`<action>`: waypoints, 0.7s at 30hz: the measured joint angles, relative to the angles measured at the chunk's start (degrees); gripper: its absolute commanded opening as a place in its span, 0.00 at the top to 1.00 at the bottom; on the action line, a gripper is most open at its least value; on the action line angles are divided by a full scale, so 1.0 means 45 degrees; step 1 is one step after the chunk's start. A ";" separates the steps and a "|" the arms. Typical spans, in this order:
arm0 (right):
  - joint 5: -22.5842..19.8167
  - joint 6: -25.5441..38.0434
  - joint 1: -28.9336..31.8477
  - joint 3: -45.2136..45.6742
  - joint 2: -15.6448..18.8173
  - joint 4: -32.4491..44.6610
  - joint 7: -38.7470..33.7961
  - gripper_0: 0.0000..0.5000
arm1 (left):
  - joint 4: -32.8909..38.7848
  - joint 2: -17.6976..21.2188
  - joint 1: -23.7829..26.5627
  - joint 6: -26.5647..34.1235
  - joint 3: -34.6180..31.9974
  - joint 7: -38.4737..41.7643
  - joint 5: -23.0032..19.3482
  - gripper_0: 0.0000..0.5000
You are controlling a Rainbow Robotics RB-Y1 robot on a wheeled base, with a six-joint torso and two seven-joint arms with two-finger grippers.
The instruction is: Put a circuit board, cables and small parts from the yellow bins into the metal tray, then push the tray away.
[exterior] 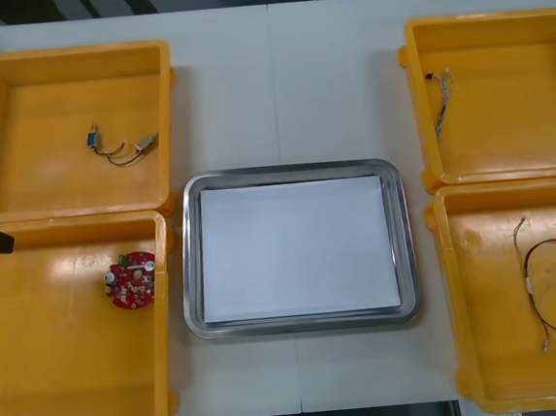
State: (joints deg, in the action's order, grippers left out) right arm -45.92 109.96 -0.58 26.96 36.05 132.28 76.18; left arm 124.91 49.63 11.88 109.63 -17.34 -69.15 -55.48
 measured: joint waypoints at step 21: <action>0.0000 0.0000 0.0000 0.0000 0.0000 0.0000 0.0000 0.00 | 0.0000 0.0000 0.0000 0.0000 0.0000 0.0000 0.0000 0.00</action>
State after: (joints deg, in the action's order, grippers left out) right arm -45.92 109.96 -0.58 26.96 36.05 132.28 76.18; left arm 124.91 49.63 11.88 109.63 -17.34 -69.15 -55.48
